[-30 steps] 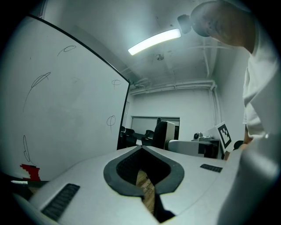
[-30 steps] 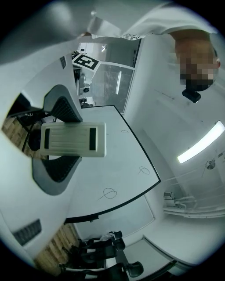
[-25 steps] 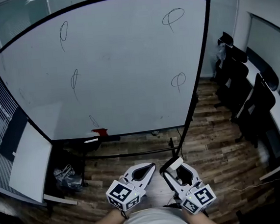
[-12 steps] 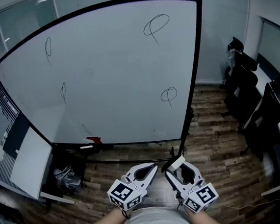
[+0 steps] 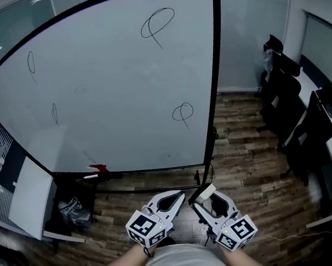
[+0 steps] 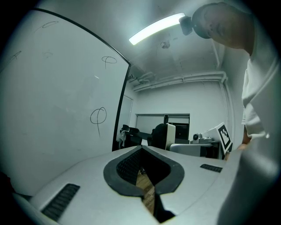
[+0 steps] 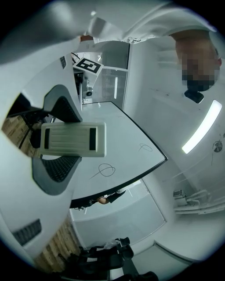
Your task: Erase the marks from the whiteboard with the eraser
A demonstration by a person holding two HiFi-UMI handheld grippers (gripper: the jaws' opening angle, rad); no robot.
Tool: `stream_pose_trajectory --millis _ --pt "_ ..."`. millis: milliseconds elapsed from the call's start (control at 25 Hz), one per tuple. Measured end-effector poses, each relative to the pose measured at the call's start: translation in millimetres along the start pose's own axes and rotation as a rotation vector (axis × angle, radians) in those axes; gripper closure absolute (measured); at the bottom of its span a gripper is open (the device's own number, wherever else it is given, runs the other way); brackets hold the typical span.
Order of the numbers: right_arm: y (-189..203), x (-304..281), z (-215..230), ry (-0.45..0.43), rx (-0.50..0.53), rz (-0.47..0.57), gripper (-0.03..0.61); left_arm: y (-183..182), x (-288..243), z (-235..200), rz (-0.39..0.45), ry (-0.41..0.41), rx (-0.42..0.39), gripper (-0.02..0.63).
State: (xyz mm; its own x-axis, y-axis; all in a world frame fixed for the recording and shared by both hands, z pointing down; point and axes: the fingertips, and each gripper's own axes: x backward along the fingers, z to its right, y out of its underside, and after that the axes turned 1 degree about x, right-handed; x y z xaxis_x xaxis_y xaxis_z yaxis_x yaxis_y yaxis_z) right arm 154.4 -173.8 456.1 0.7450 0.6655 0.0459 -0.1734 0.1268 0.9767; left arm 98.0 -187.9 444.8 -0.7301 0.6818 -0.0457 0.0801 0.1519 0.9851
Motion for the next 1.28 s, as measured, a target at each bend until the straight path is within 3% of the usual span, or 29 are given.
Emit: stream_pose_trajectory --millis 560,1000,1280 --pt "-15.3 -25.4 39.6 0.125 0.047 0.013 0.333 -23.9 -34.4 -49.0 0.041 0.076 -0.007 0.607" --pt "-70.2 -126.4 102.3 0.274 0.218 0.058 0.333 -72.0 -46.0 -126.2 0.06 0.201 -0.088 0.607" --pt "-118.3 -171.3 142.8 0.384 0.282 0.104 0.333 -85.9 -45.4 -162.8 0.041 0.272 -0.081 0.607"
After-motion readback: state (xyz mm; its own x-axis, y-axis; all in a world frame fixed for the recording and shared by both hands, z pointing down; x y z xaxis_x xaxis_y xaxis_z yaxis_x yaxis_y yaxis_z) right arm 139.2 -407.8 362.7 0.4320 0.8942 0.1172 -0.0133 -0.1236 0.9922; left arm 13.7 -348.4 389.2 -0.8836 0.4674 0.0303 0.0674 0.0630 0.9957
